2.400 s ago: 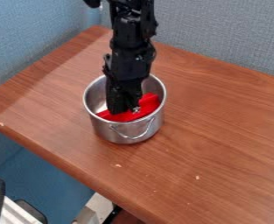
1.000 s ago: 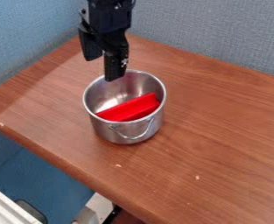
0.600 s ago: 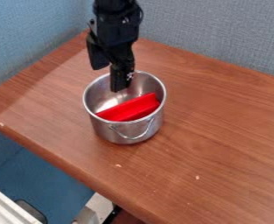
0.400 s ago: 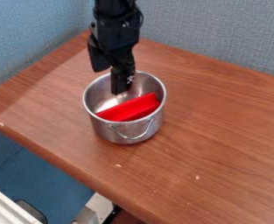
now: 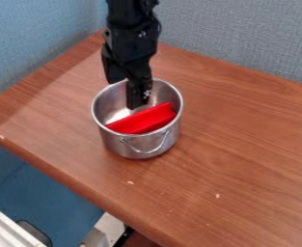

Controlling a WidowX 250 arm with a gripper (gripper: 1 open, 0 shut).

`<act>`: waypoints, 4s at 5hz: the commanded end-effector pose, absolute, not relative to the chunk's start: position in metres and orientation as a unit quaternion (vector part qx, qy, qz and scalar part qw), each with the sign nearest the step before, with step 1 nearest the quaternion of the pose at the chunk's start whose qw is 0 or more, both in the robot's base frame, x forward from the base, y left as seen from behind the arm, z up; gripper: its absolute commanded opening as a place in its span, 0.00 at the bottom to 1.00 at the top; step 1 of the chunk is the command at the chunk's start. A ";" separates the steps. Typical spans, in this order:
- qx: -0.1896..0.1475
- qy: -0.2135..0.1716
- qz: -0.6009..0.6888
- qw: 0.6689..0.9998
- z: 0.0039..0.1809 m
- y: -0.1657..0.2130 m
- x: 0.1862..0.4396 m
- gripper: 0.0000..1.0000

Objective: Move the red object from the metal pot to the table

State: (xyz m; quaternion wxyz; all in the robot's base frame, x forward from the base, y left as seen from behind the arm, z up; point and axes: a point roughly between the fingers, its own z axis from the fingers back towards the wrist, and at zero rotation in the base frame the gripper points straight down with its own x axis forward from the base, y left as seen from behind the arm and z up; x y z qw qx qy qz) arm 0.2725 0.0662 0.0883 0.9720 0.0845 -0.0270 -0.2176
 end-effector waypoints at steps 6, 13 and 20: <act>0.088 -0.027 -0.212 0.973 0.047 0.069 0.282 0.00; 0.035 -0.066 -0.201 0.977 0.074 0.068 0.279 0.00; 0.018 -0.055 -0.205 0.977 0.061 0.065 0.281 1.00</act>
